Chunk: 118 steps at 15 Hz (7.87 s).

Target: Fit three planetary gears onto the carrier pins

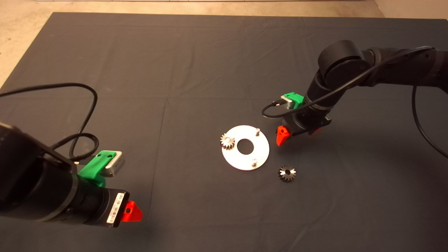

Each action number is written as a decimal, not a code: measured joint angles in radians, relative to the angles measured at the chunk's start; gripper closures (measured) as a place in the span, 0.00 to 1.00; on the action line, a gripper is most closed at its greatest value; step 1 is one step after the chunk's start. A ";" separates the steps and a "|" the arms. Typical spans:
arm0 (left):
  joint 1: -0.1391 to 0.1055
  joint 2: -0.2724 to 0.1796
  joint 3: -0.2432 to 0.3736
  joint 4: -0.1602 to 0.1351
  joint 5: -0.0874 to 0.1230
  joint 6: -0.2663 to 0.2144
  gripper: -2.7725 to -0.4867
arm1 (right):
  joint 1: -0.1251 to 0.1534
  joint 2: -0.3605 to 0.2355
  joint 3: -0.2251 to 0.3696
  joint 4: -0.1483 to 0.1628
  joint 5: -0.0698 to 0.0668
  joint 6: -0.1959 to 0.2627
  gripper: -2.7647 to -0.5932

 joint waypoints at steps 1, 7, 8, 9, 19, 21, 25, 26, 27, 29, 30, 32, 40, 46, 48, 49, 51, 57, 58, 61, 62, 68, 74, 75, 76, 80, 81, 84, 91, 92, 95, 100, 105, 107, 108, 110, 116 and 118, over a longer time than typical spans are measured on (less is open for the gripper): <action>0.000 -0.008 0.003 0.000 0.000 0.000 0.13 | 0.000 0.003 -0.002 -0.013 0.000 -0.018 0.01; 0.000 -0.028 0.007 0.000 0.000 0.001 0.13 | -0.001 0.004 -0.013 -0.081 -0.001 -0.101 0.01; 0.000 -0.028 0.007 0.000 0.000 0.001 0.13 | -0.001 0.004 -0.013 -0.087 -0.001 -0.114 0.01; 0.000 -0.028 0.007 0.000 0.000 0.001 0.13 | -0.002 0.004 -0.013 -0.091 -0.001 -0.126 0.01; 0.000 -0.046 0.007 0.000 0.000 0.019 0.13 | -0.036 0.004 -0.053 -0.149 -0.001 -0.176 0.01; 0.000 -0.047 0.007 0.000 0.000 0.019 0.13 | -0.037 0.006 -0.070 -0.156 -0.001 -0.178 0.01; 0.000 -0.047 0.008 0.000 0.000 0.020 0.13 | -0.045 0.010 -0.087 -0.173 0.000 -0.180 0.01; 0.000 -0.047 0.008 0.000 0.000 0.020 0.13 | -0.045 0.010 -0.089 -0.174 0.000 -0.180 0.01; 0.000 -0.047 0.008 0.000 0.000 0.020 0.13 | -0.045 0.010 -0.093 -0.177 -0.001 -0.180 0.01; 0.000 -0.047 0.013 0.000 0.000 0.020 0.13 | -0.045 0.010 -0.095 -0.179 0.000 -0.180 0.01; 0.000 -0.047 0.014 0.000 0.000 0.020 0.13 | -0.046 0.012 -0.098 -0.179 -0.001 -0.180 0.01; 0.000 -0.047 0.014 0.000 0.000 0.020 0.13 | -0.047 0.017 -0.105 -0.180 0.000 -0.180 0.01; 0.000 -0.047 0.014 0.000 0.000 0.020 0.13 | -0.047 0.032 -0.125 -0.182 0.002 -0.178 0.08; 0.000 -0.047 0.019 0.000 0.000 0.020 0.13 | -0.047 0.037 -0.135 -0.182 0.006 -0.175 0.16; 0.000 -0.049 0.019 0.000 0.000 0.020 0.13 | -0.048 0.037 -0.135 -0.182 0.006 -0.175 0.17; 0.000 -0.049 0.019 0.000 0.000 0.020 0.13 | -0.049 0.037 -0.136 -0.182 0.007 -0.175 0.22; 0.000 -0.055 0.019 0.000 0.000 0.020 0.13 | -0.053 0.038 -0.136 -0.182 0.009 -0.174 0.24; 0.000 -0.063 0.019 0.000 0.000 0.039 0.13 | -0.053 0.040 -0.137 -0.182 0.009 -0.171 0.30; 0.000 -0.063 0.019 0.000 0.000 0.041 0.13 | -0.053 0.040 -0.137 -0.182 0.009 -0.171 0.35; 0.000 -0.066 0.019 -0.004 0.000 0.042 0.13 | -0.062 0.040 -0.138 -0.182 0.009 -0.164 0.37; 0.000 -0.066 0.019 -0.004 0.000 0.043 0.13 | -0.064 0.040 -0.139 -0.182 0.009 -0.161 0.38; 0.000 -0.066 0.019 -0.005 0.000 0.045 0.13 | -0.070 0.040 -0.139 -0.182 0.010 -0.141 0.50; 0.000 -0.066 0.019 -0.005 0.000 0.045 0.13 | -0.072 0.040 -0.139 -0.182 0.010 -0.134 0.61; 0.000 -0.066 0.019 -0.005 0.000 0.045 0.13 | -0.072 0.040 -0.139 -0.182 0.010 -0.134 0.62; 0.000 -0.066 0.019 -0.005 0.000 0.045 0.13 | -0.072 0.040 -0.139 -0.182 0.010 -0.134 0.62; 0.000 -0.066 0.019 -0.005 0.000 0.045 0.13 | -0.073 0.040 -0.140 -0.182 0.010 -0.133 0.71; 0.000 -0.066 0.019 -0.005 0.000 0.045 0.13 | -0.073 0.040 -0.141 -0.182 0.010 -0.133 0.71; 0.000 -0.066 0.019 -0.005 0.000 0.045 0.13 | -0.072 0.040 -0.147 -0.181 0.011 -0.133 0.74; 0.000 -0.066 0.019 -0.008 0.000 0.045 0.13 | -0.072 0.040 -0.149 -0.180 0.011 -0.114 0.76; 0.000 -0.066 0.019 -0.008 0.000 0.045 0.13 | -0.072 0.040 -0.149 -0.179 0.011 -0.100 0.76; 0.000 -0.066 0.019 -0.008 0.000 0.045 0.13 | -0.071 0.040 -0.147 -0.172 0.009 -0.060 0.77; 0.000 -0.065 0.019 -0.008 0.000 0.045 0.13 | -0.070 0.047 -0.129 -0.160 0.004 -0.021 0.78; 0.000 -0.063 0.023 -0.009 0.000 0.046 0.13 | -0.038 0.080 -0.117 -0.120 0.004 0.005 0.77; 0.000 -0.063 0.023 -0.008 0.000 0.045 0.13 | -0.016 0.083 -0.116 -0.097 0.004 0.010 0.77; 0.000 -0.063 0.024 -0.009 0.000 0.045 0.13 | -0.005 0.085 -0.116 -0.092 0.001 0.013 0.78; 0.000 -0.063 0.024 -0.009 0.000 0.046 0.13 | 0.010 0.096 -0.116 -0.085 0.000 0.013 0.77; 0.000 -0.063 0.024 -0.009 0.000 0.046 0.13 | 0.020 0.165 -0.121 -0.074 0.001 0.015 0.78; 0.000 -0.063 0.024 -0.015 0.000 0.046 0.13 | 0.020 0.180 -0.126 -0.072 0.003 0.015 0.78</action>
